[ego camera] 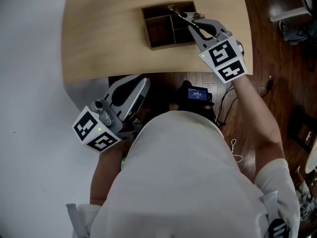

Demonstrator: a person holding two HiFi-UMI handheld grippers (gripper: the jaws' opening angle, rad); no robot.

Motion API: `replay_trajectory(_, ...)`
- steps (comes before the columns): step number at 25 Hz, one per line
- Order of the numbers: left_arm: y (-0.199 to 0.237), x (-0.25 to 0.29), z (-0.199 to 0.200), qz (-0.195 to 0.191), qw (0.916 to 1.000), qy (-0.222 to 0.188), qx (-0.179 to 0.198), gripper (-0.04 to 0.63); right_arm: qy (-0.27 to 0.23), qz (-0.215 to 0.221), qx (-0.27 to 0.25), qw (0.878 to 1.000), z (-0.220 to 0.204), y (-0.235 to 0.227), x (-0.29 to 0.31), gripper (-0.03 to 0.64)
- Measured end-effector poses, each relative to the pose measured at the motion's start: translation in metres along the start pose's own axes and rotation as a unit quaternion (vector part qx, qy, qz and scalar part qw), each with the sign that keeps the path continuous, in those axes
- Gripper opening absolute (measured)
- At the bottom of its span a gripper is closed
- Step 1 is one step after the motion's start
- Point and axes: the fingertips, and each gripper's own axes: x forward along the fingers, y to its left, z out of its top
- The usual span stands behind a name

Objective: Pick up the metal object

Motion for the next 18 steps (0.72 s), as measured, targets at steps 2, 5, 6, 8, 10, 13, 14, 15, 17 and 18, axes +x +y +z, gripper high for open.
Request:
replay_trajectory(2,0.001,-0.002,-0.001,0.005,1.0,0.0,-0.002,-0.003,0.008,0.007,-0.011,1.0,-0.004,0.004,0.008,0.005)
replay_trajectory(5,0.001,-0.004,-0.002,0.008,1.0,-0.001,-0.004,-0.003,0.022,0.016,-0.021,0.999,-0.012,0.007,0.017,0.005)
replay_trajectory(6,0.0,-0.005,-0.003,0.008,0.9999,-0.001,-0.005,-0.003,0.027,0.019,-0.025,0.999,-0.014,0.008,0.019,0.005)
replay_trajectory(8,-0.001,-0.005,-0.003,0.01,0.9999,0.001,-0.008,-0.003,0.036,0.025,-0.033,0.999,-0.019,0.01,0.023,0.005)
replay_trajectory(10,-0.001,-0.004,-0.005,0.011,0.9999,0.003,-0.011,-0.003,0.044,0.03,-0.04,0.998,-0.026,0.011,0.029,0.005)
replay_trajectory(13,-0.001,-0.001,-0.008,0.011,0.9998,0.005,-0.013,-0.003,0.055,0.038,-0.044,0.997,-0.033,0.012,0.038,0.005)
replay_trajectory(14,-0.001,0.0,-0.008,0.011,0.9998,0.006,-0.013,-0.003,0.059,0.04,-0.044,0.997,-0.035,0.012,0.04,0.005)
replay_trajectory(15,-0.001,0.0,-0.009,0.011,0.9998,0.006,-0.014,-0.003,0.062,0.042,-0.045,0.996,-0.038,0.012,0.042,0.005)
replay_trajectory(17,-0.001,0.001,-0.009,0.01,0.9998,0.007,-0.014,-0.003,0.067,0.043,-0.046,0.996,-0.041,0.013,0.045,0.005)
replay_trajectory(18,-0.001,0.001,-0.009,0.01,0.9998,0.006,-0.014,-0.003,0.068,0.042,-0.046,0.996,-0.043,0.012,0.046,0.005)
